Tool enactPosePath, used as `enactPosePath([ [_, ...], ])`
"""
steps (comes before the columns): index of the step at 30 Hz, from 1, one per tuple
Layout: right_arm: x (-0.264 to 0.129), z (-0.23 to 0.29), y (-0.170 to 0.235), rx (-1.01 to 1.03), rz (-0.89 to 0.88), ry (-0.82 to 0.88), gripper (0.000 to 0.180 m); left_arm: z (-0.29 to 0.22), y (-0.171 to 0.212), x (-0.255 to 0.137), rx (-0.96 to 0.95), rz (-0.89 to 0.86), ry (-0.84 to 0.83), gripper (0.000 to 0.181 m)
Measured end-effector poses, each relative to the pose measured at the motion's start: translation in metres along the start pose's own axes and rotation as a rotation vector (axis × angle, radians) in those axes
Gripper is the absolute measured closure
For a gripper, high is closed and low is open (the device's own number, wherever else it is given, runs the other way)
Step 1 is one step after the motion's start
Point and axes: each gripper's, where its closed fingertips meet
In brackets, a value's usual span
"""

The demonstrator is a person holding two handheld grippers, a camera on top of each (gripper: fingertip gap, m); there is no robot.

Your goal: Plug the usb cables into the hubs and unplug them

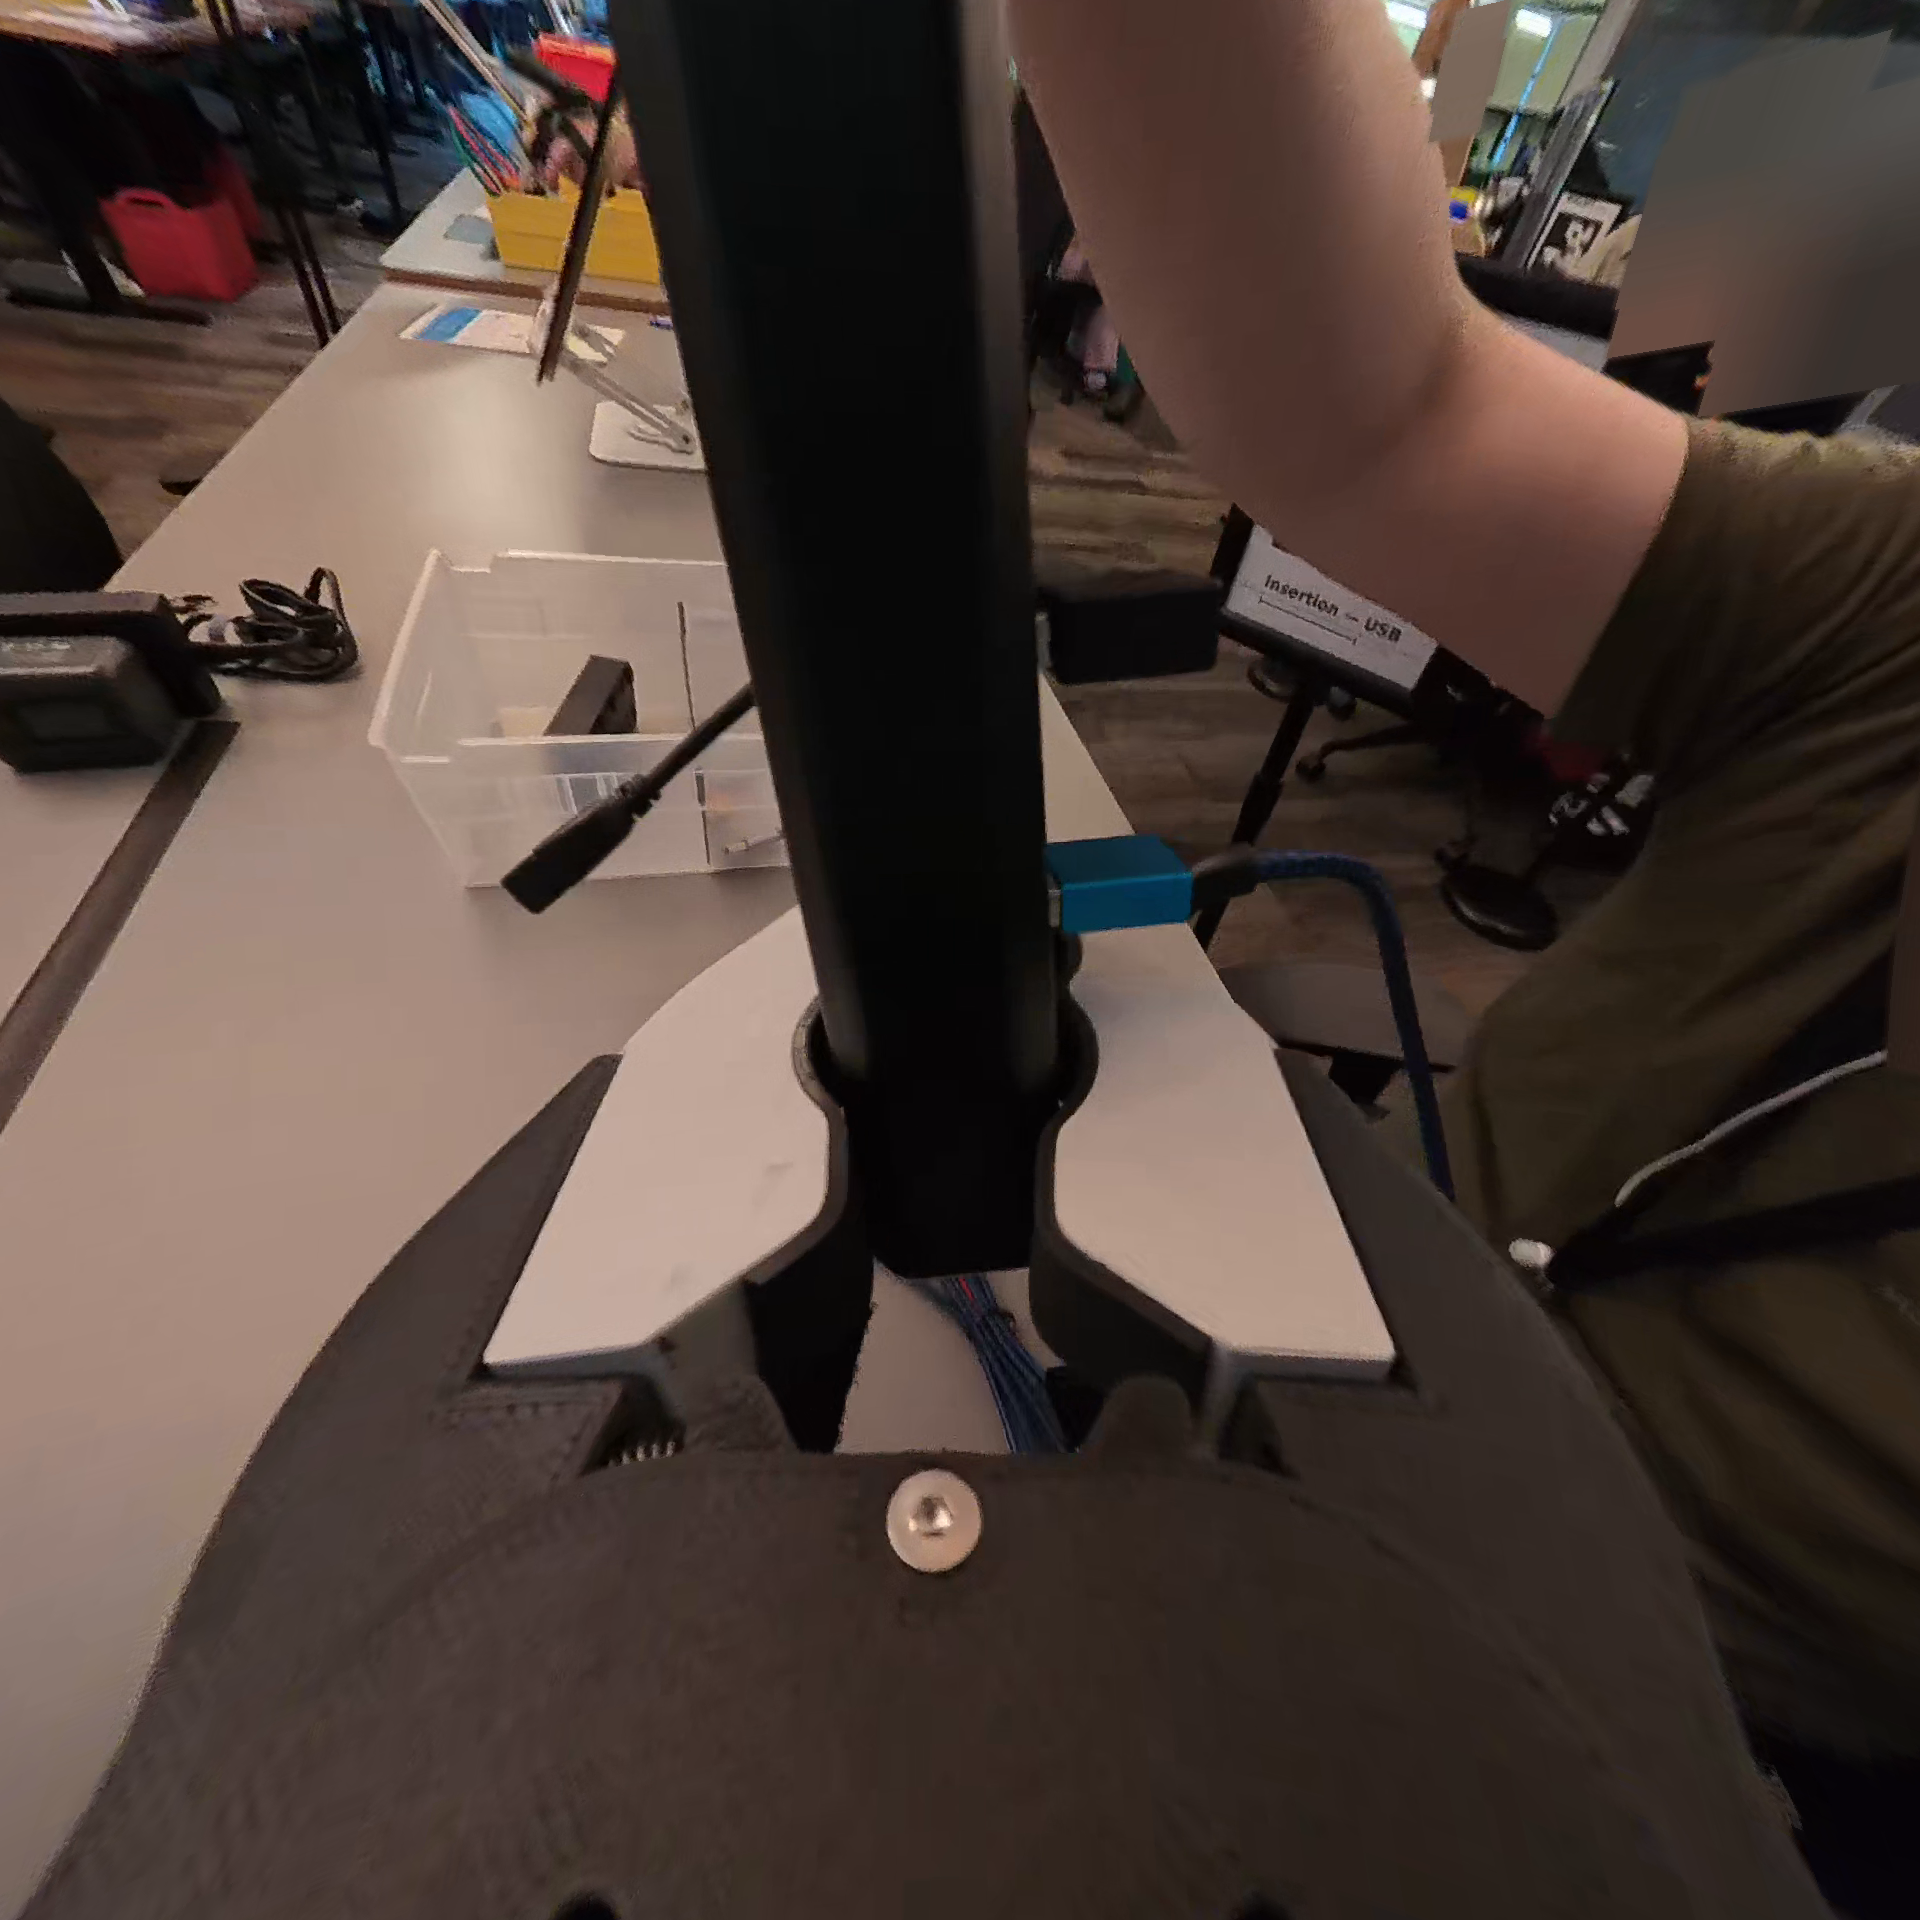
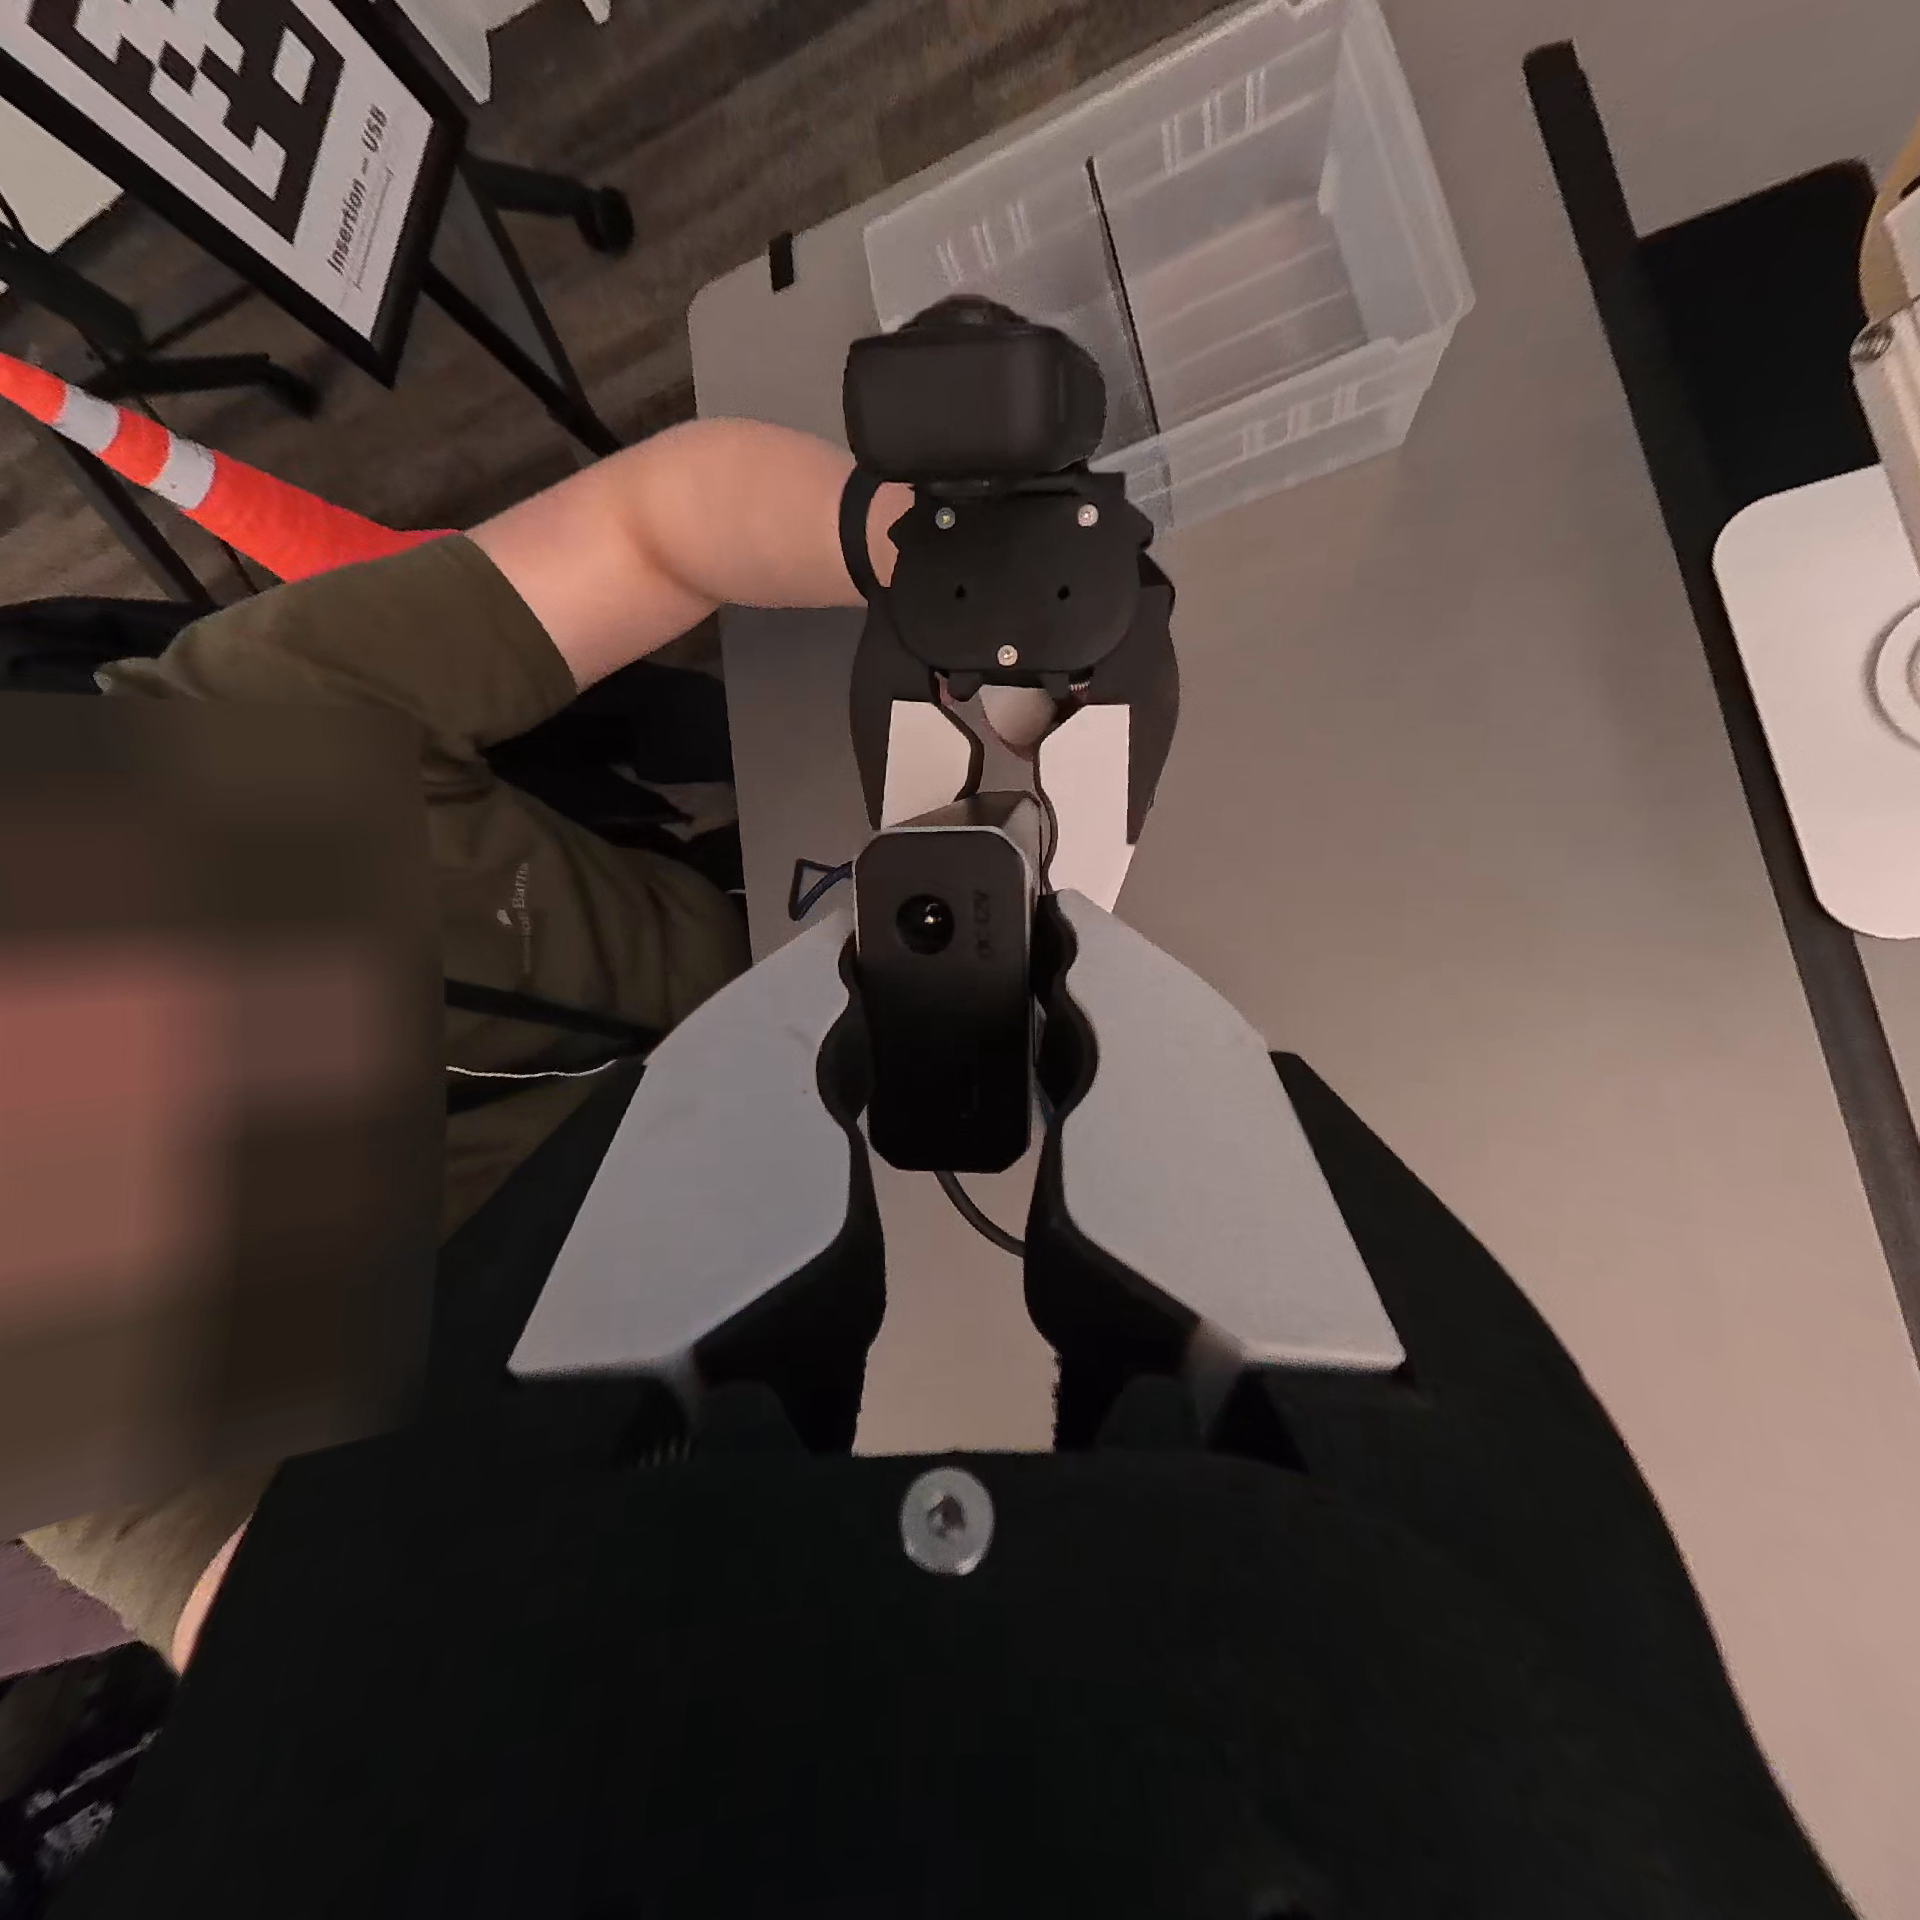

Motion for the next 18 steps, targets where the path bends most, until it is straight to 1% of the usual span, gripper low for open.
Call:
enactPosePath([
  [2,0.004,-0.003,0.004,-0.003,0.017,0.005,0.151,0.002,-0.007,0.002,0.012,-0.069,-0.004,0.140],
  [4,0.008,-0.002,0.008,-0.010,0.032,-0.001,0.151,0.006,-0.002,0.005,0.029,-0.046,-0.020,0.150],
  [7,0.015,-0.005,0.015,-0.027,0.067,0.011,0.151,0.012,0.010,0.010,0.006,0.017,-0.031,0.150],
  [9,0.015,-0.006,0.015,-0.028,0.067,0.010,0.152,0.015,0.014,0.014,-0.029,0.022,-0.030,0.141],
  [10,0.015,-0.007,0.015,-0.033,0.069,0.019,0.151,0.016,0.014,0.014,-0.027,0.007,-0.038,0.145],
  [12,0.014,-0.007,0.015,-0.040,0.063,0.030,0.151,0.020,0.010,0.012,-0.010,-0.019,-0.067,0.147],
  [18,0.011,-0.007,0.015,-0.055,0.070,0.042,0.151,0.022,0.010,0.016,0.009,-0.005,-0.072,0.147],
])
Point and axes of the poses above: each gripper's, where its closed fingertips meet, x out along the fingers, y out of its underside, z = x × y across the jaws, and after that the axes turned 15 degrees about y, right-handed
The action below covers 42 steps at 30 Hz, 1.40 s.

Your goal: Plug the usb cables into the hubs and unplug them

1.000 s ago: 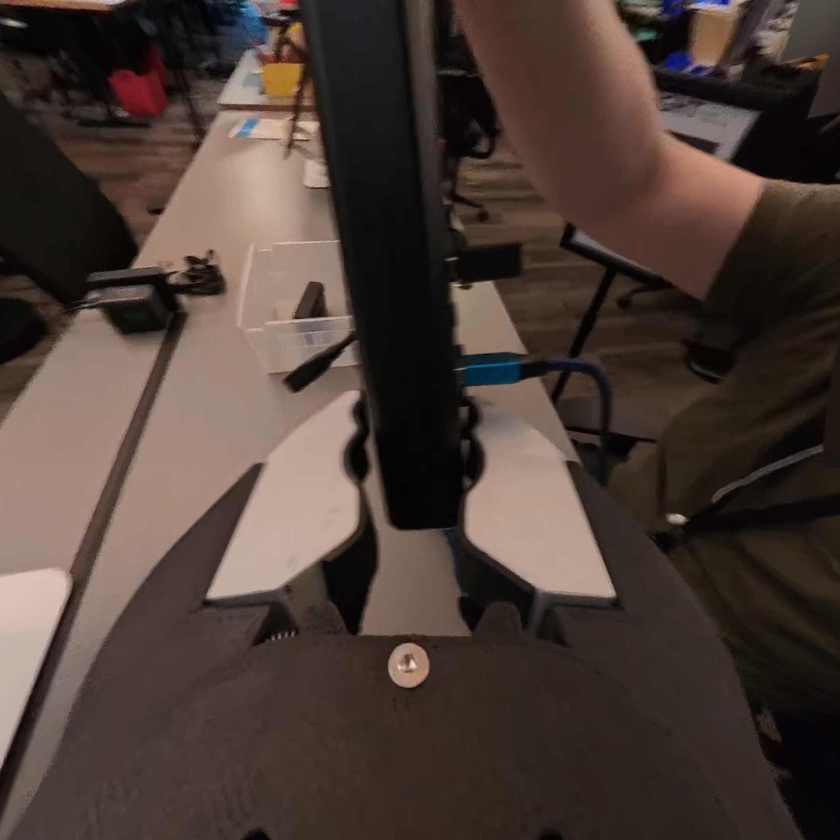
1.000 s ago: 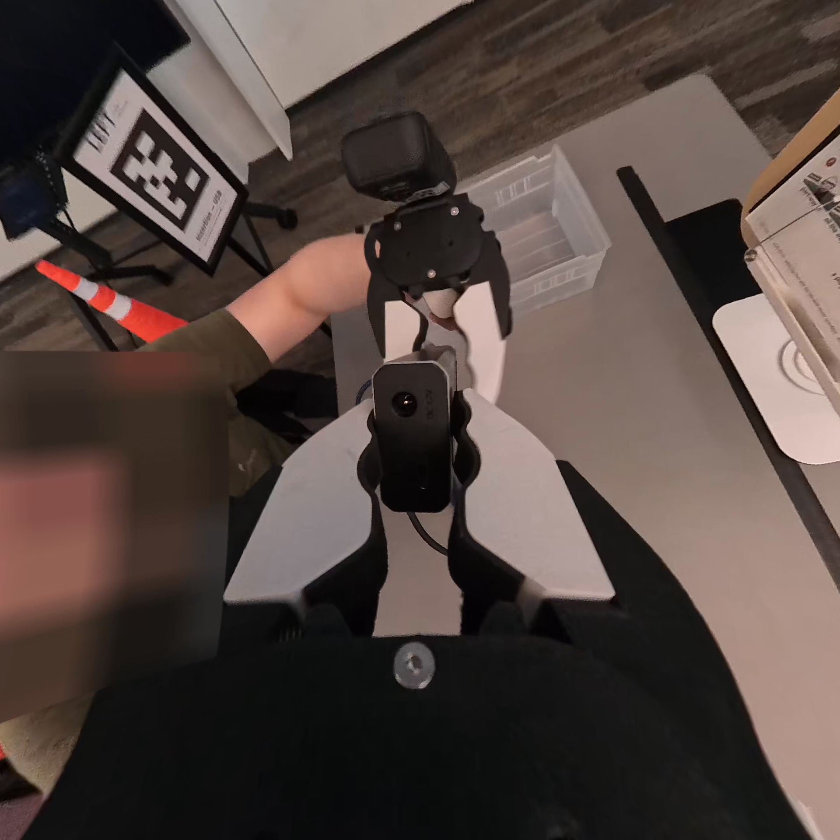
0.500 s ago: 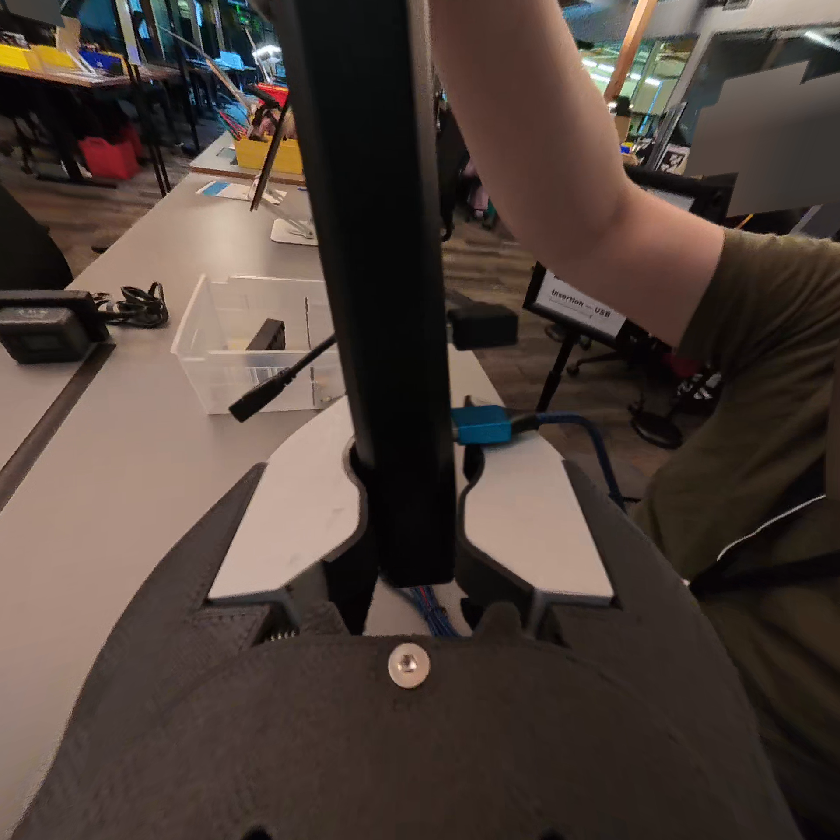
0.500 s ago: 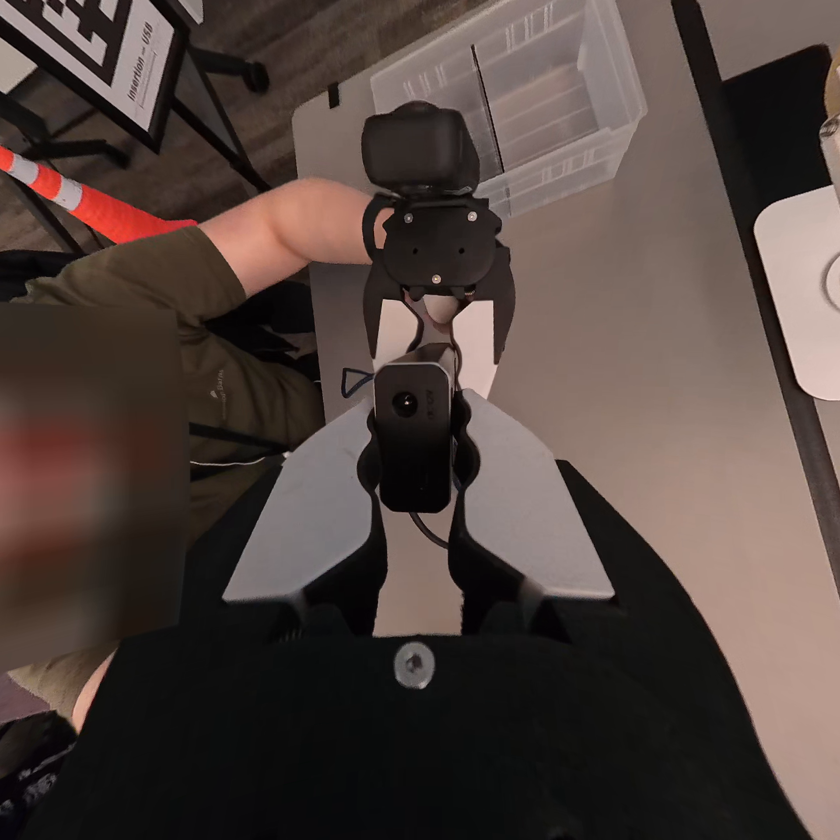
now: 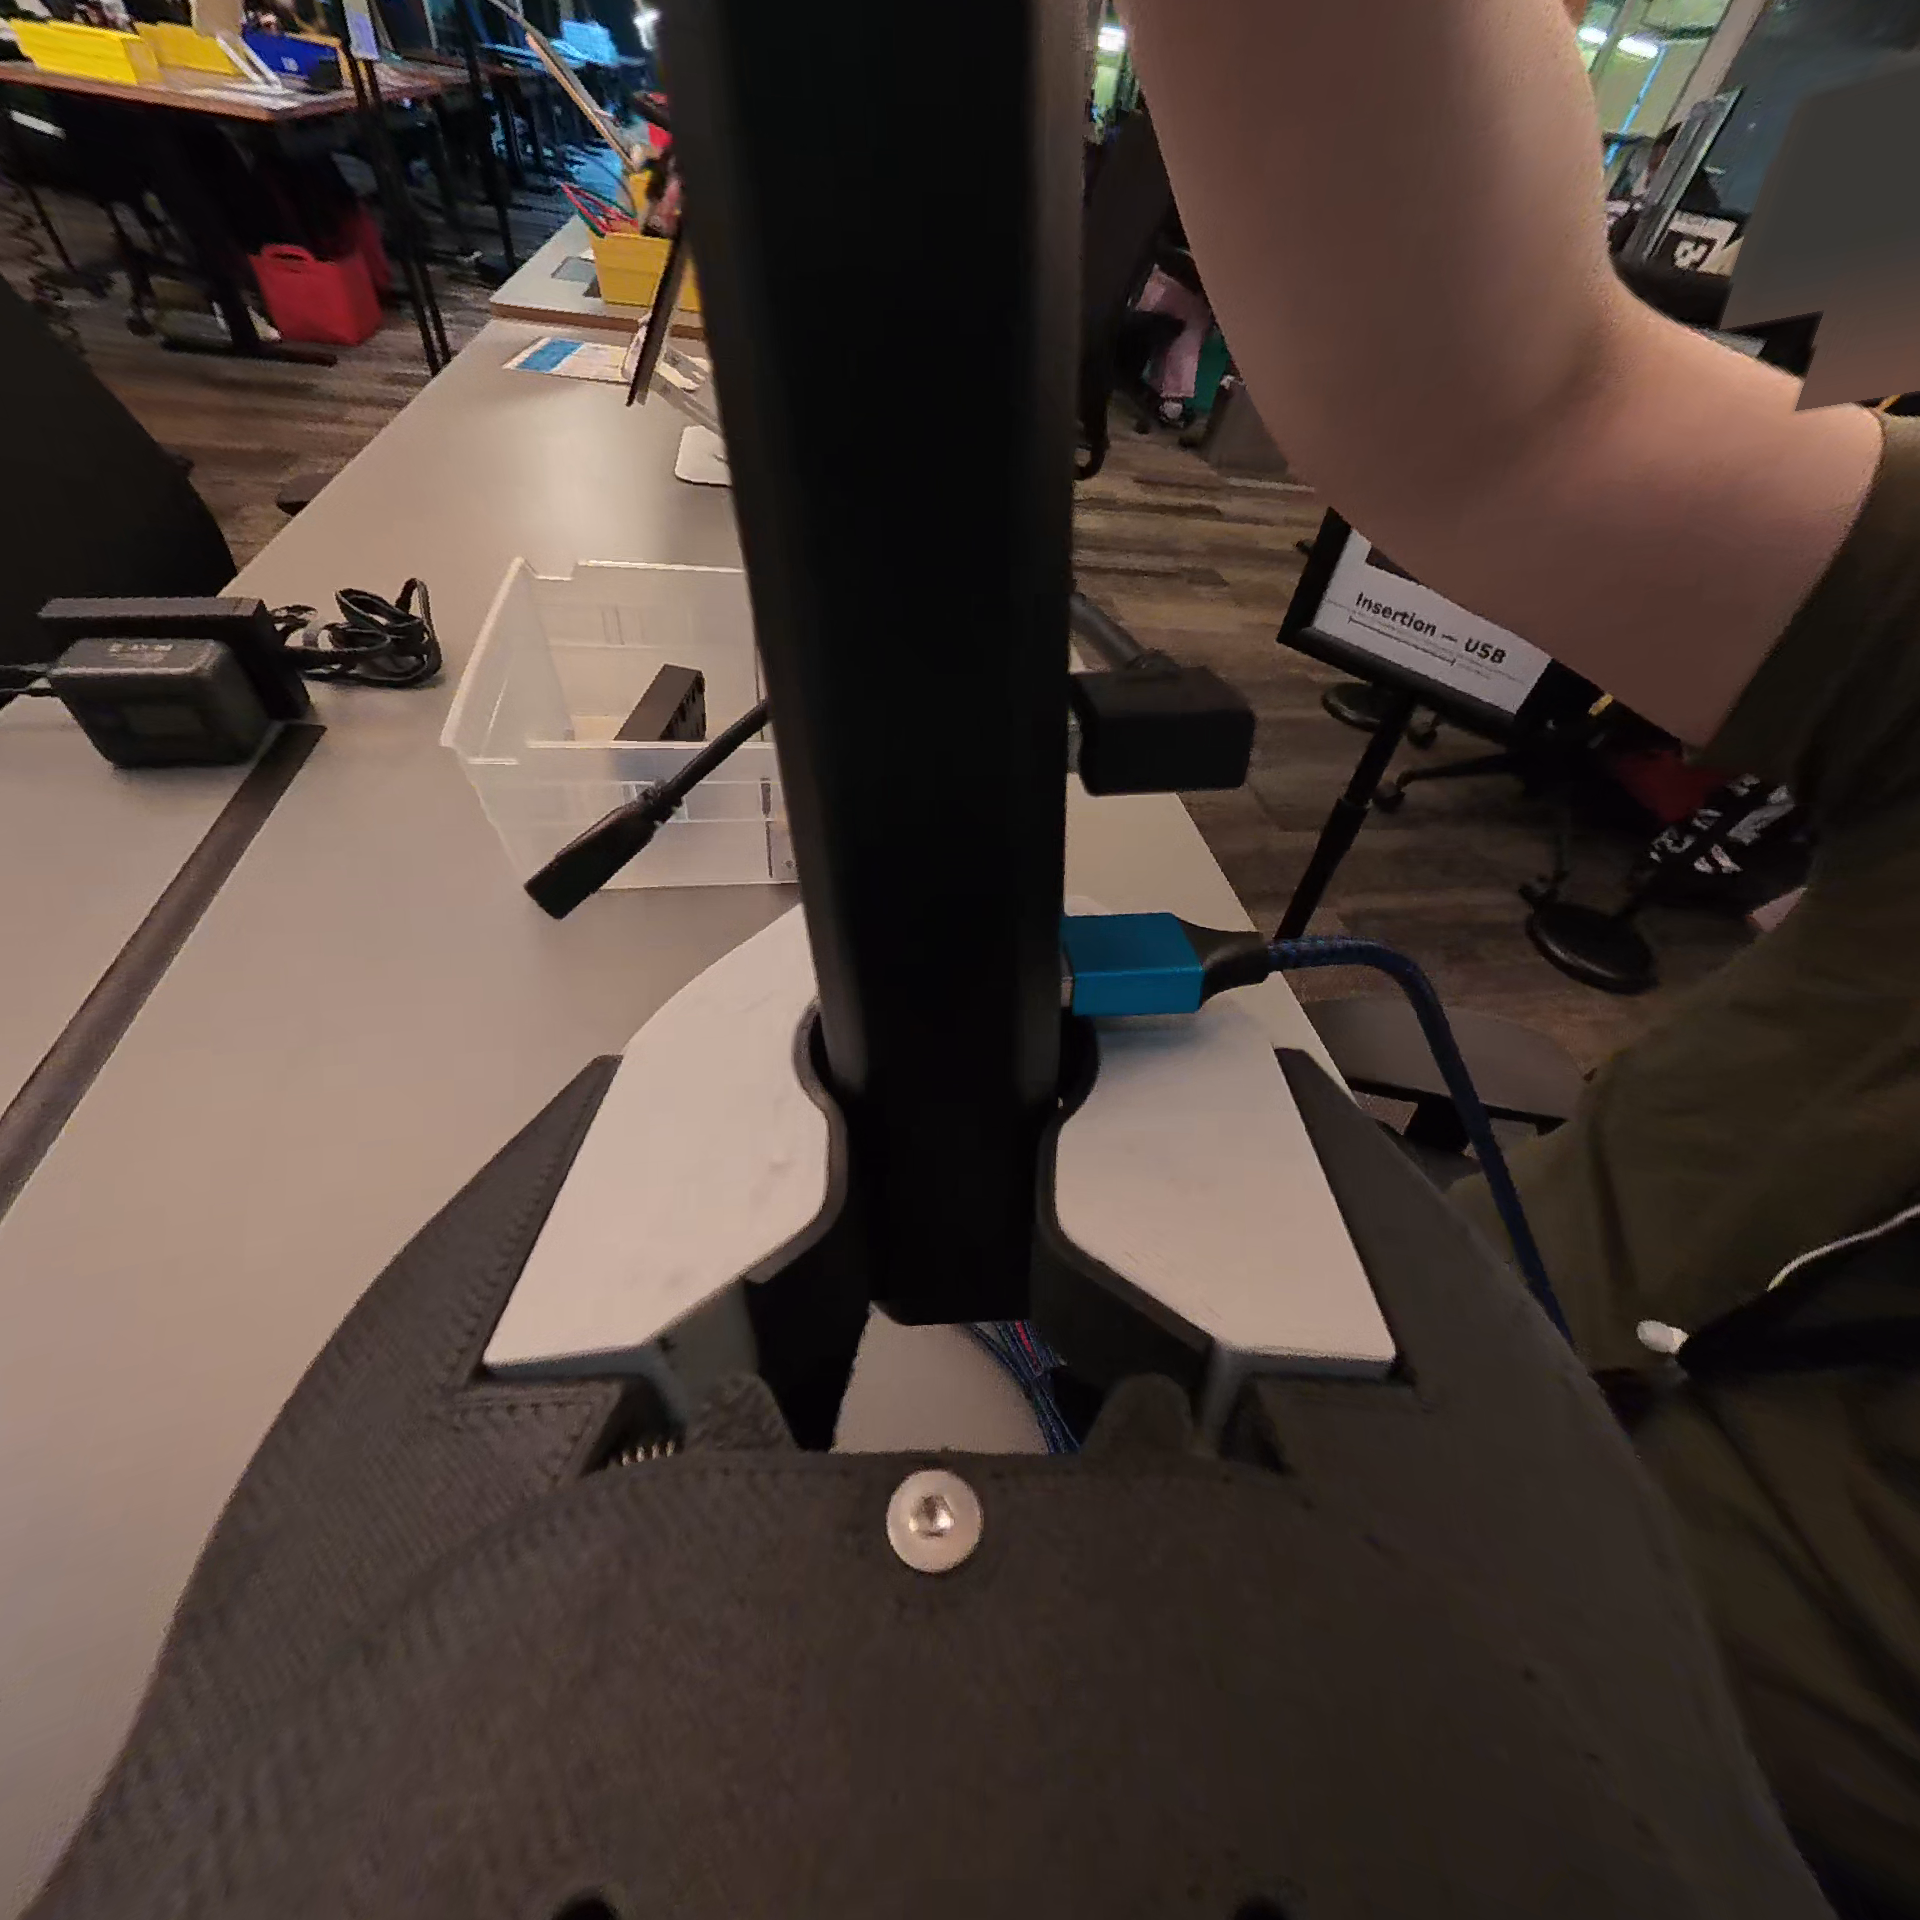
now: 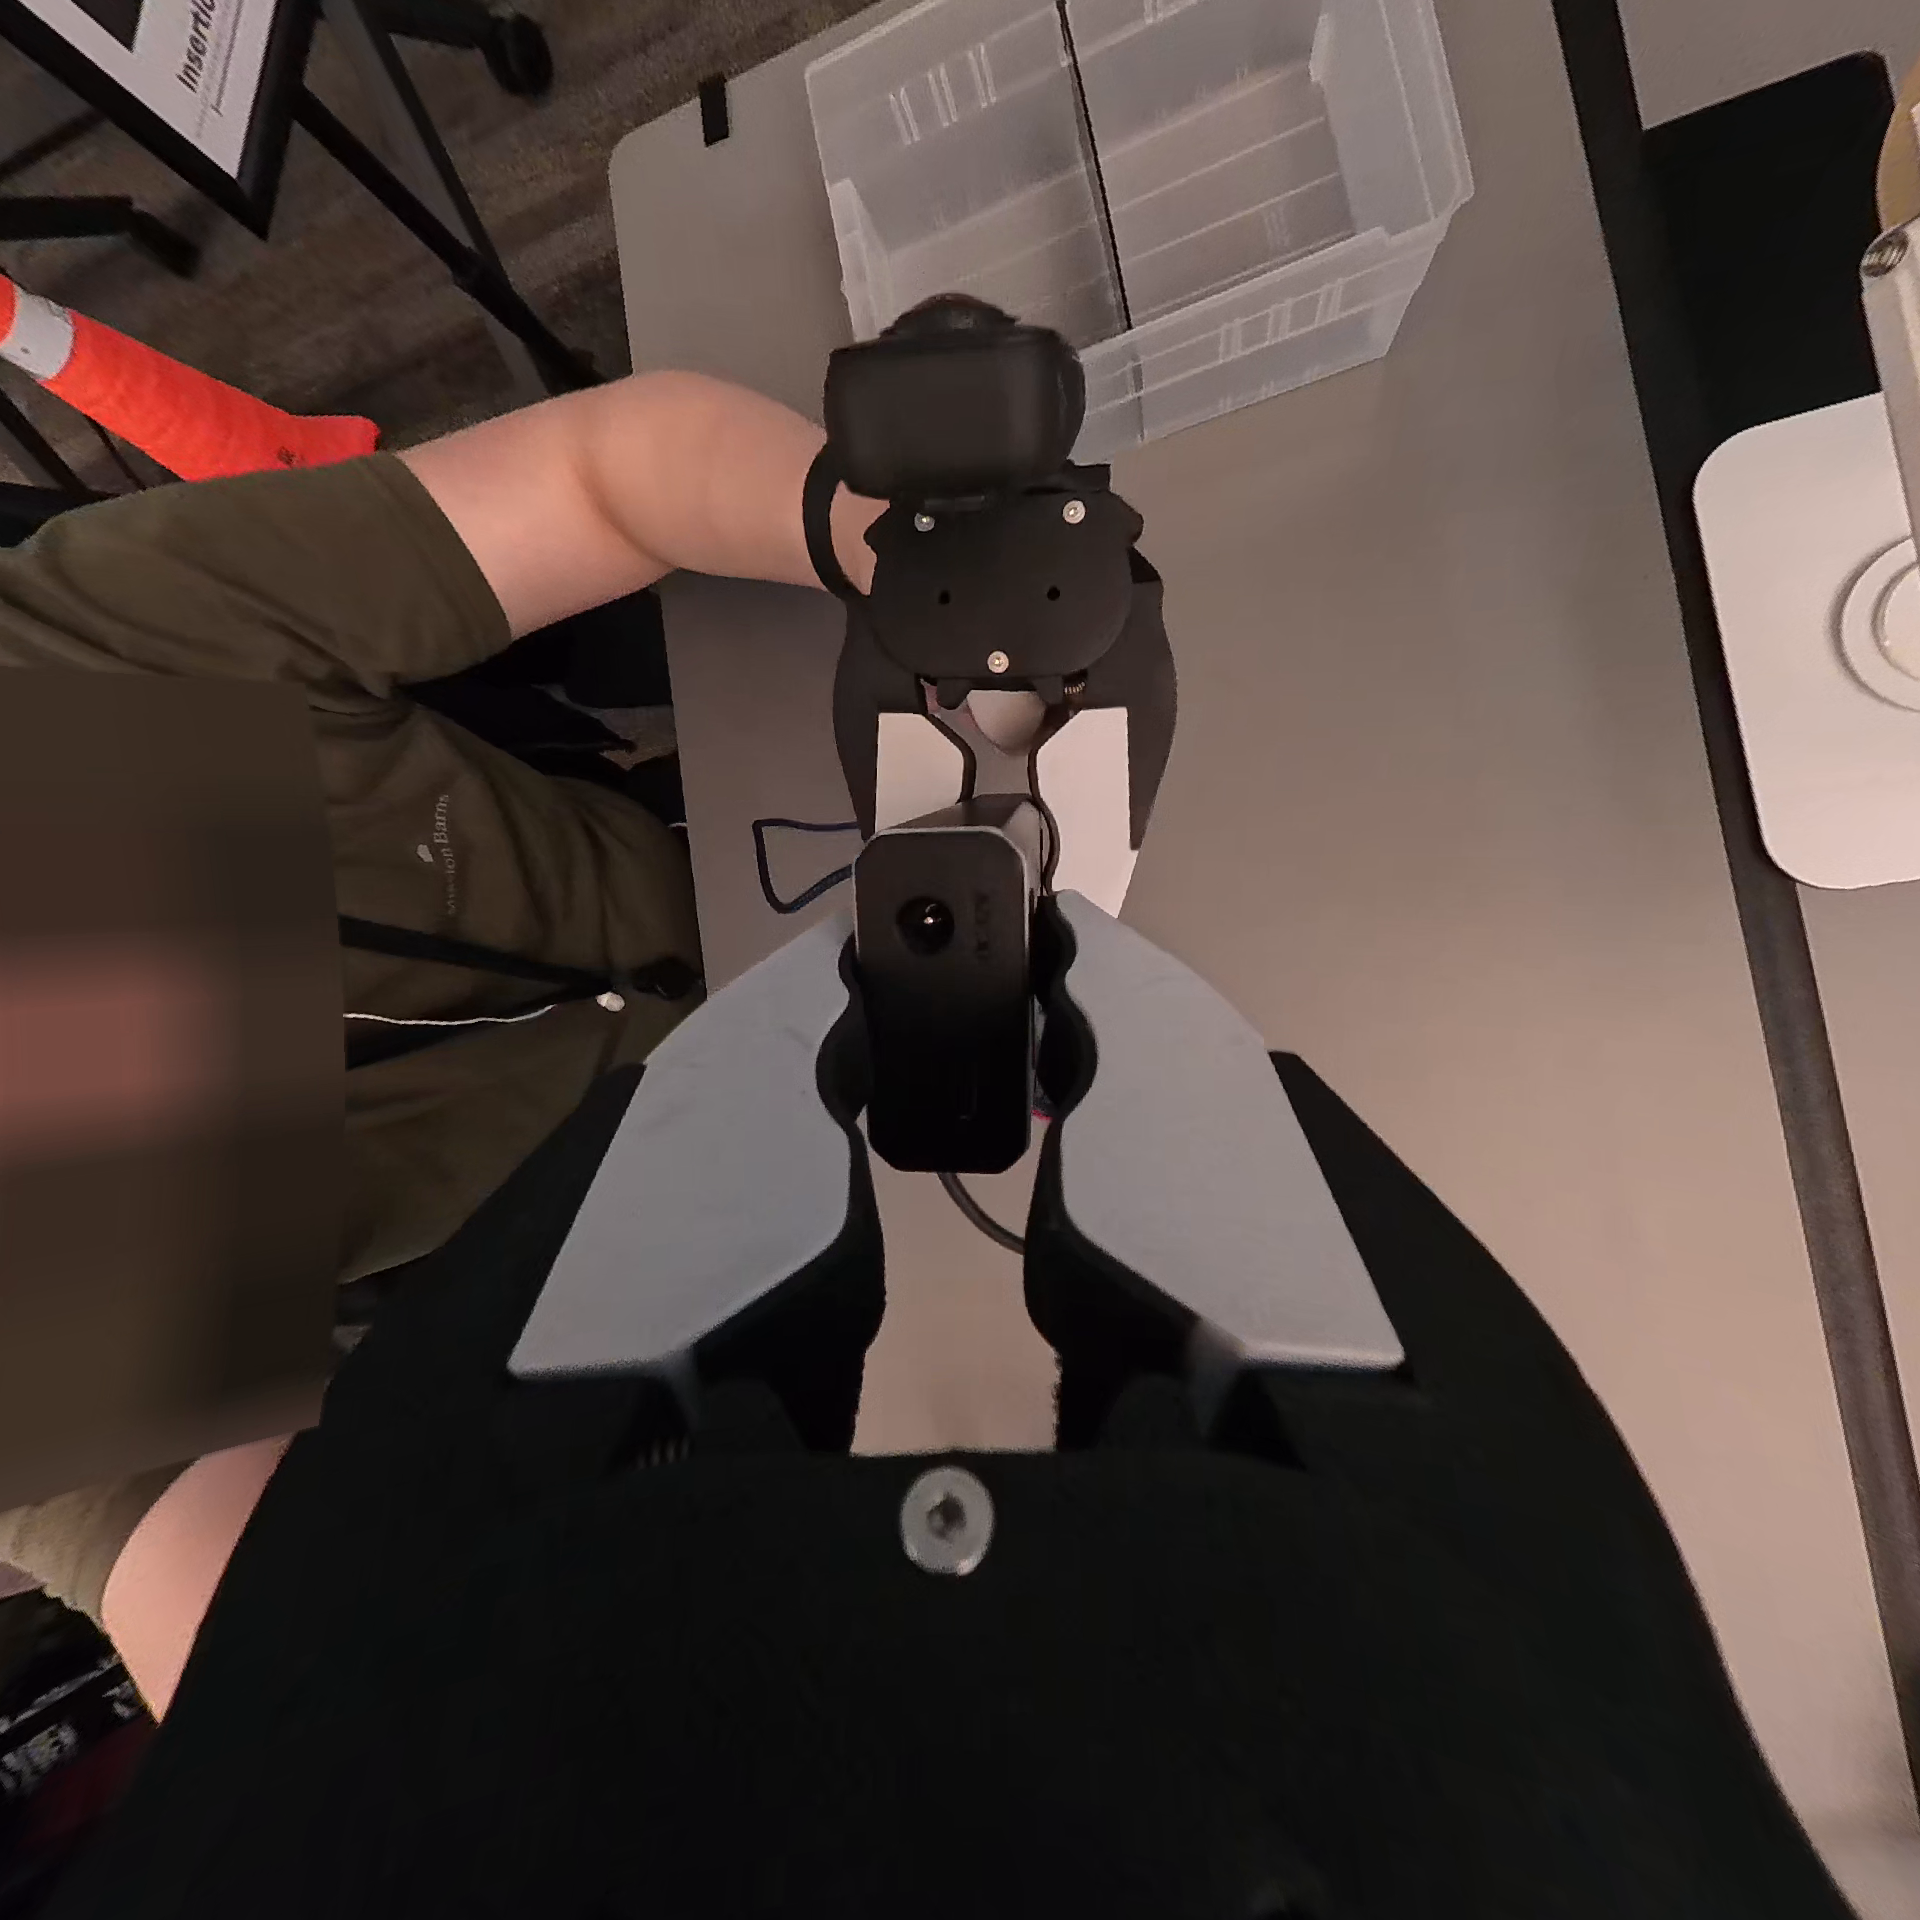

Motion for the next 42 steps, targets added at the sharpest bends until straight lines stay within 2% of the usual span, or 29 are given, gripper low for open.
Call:
enactPosePath([
  [4,0.002,0.002,0.004,-0.033,0.035,0.008,0.151,0.005,0.007,0.008,0.021,0.039,-0.036,0.149],
  [8,0.002,0.005,0.006,-0.127,0.043,0.037,0.151,0.011,0.004,0.008,0.083,0.005,-0.095,0.150],
  [14,0.002,0.005,0.017,-0.182,0.123,0.067,0.151,0.007,0.006,0.009,0.064,-0.020,-0.065,0.150],
  [18,0.002,0.003,0.017,-0.193,0.115,0.085,0.151,0.008,0.005,0.003,0.064,-0.053,-0.064,0.151],
  [22,0.006,0.001,0.021,-0.188,0.147,0.090,0.151,0.006,0.011,0.006,0.048,-0.012,-0.052,0.137],
  [28,0.010,0.002,0.020,-0.196,0.168,0.084,0.151,0.010,0.021,0.003,0.052,0.036,-0.097,0.146],
  [32,0.009,0.001,0.019,-0.195,0.165,0.090,0.151,0.013,0.023,-0.004,0.043,-0.009,-0.112,0.152],
  [36,0.011,0.000,0.017,-0.192,0.169,0.094,0.151,0.013,0.021,-0.005,0.059,-0.045,-0.108,0.152],
  [38,0.013,0.000,0.015,-0.189,0.170,0.091,0.151,0.015,0.022,-0.004,0.038,-0.052,-0.103,0.145],
  [39,0.013,0.000,0.016,-0.191,0.176,0.093,0.151,0.013,0.023,-0.002,0.037,-0.047,-0.084,0.151],
  [42,0.016,0.000,0.017,-0.188,0.195,0.089,0.151,0.013,0.025,0.002,0.020,-0.044,-0.062,0.150],
])
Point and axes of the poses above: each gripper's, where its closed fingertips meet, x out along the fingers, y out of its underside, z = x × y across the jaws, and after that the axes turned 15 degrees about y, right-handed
